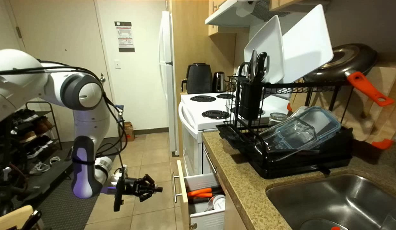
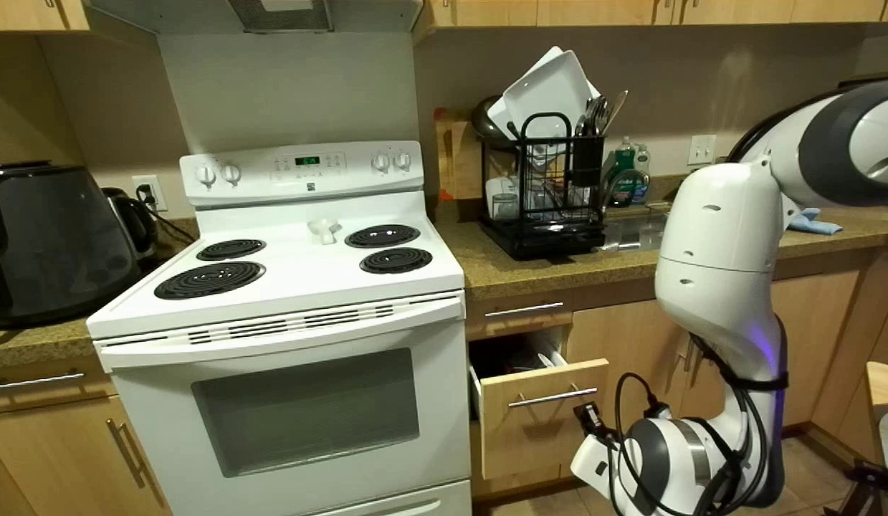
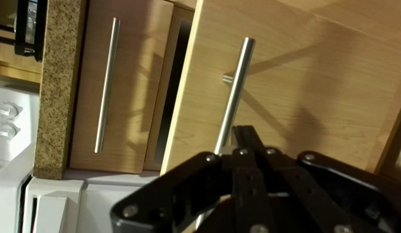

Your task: Close the open drawer

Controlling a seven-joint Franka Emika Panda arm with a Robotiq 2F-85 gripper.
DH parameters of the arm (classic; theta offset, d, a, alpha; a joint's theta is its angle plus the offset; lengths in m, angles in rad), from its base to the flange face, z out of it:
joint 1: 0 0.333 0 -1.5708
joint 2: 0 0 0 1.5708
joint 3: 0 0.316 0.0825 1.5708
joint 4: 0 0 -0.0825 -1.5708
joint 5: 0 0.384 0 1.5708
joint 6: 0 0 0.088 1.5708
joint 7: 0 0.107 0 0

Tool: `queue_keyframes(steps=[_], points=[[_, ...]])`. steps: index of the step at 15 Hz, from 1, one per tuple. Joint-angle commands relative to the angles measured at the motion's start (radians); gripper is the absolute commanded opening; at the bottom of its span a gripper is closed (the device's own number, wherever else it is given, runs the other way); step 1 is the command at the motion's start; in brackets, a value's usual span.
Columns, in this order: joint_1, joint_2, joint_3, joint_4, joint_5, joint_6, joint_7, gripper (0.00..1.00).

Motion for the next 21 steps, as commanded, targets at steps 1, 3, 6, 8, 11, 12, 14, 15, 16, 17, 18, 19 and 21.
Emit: queue_keyframes(steps=[1, 3, 6, 8, 11, 12, 14, 15, 16, 17, 18, 19, 21], points=[[-0.032, 0.019, -0.008, 0.032, 0.000, -0.002, -0.032, 0.00], [-0.040, 0.031, -0.013, 0.051, 0.003, -0.002, -0.034, 0.00], [-0.048, 0.043, -0.019, 0.073, 0.002, 0.004, -0.041, 0.00], [-0.051, 0.049, -0.023, 0.090, 0.006, 0.002, -0.043, 0.00], [-0.062, 0.058, -0.025, 0.119, 0.028, -0.002, -0.046, 0.00], [-0.064, 0.060, -0.026, 0.127, 0.037, -0.004, -0.046, 0.00], [-0.070, 0.064, -0.028, 0.138, 0.058, -0.008, -0.047, 0.00], [-0.072, 0.065, -0.030, 0.142, 0.071, -0.008, -0.048, 0.00], [-0.073, 0.067, -0.032, 0.147, 0.081, -0.009, -0.047, 0.00], [-0.074, 0.068, -0.035, 0.151, 0.092, -0.010, -0.047, 0.00], [-0.073, 0.070, -0.038, 0.154, 0.103, -0.012, -0.047, 0.00], [-0.074, 0.072, -0.041, 0.159, 0.114, -0.013, -0.047, 0.00], [-0.075, 0.077, -0.046, 0.167, 0.134, -0.017, -0.047, 0.00]])
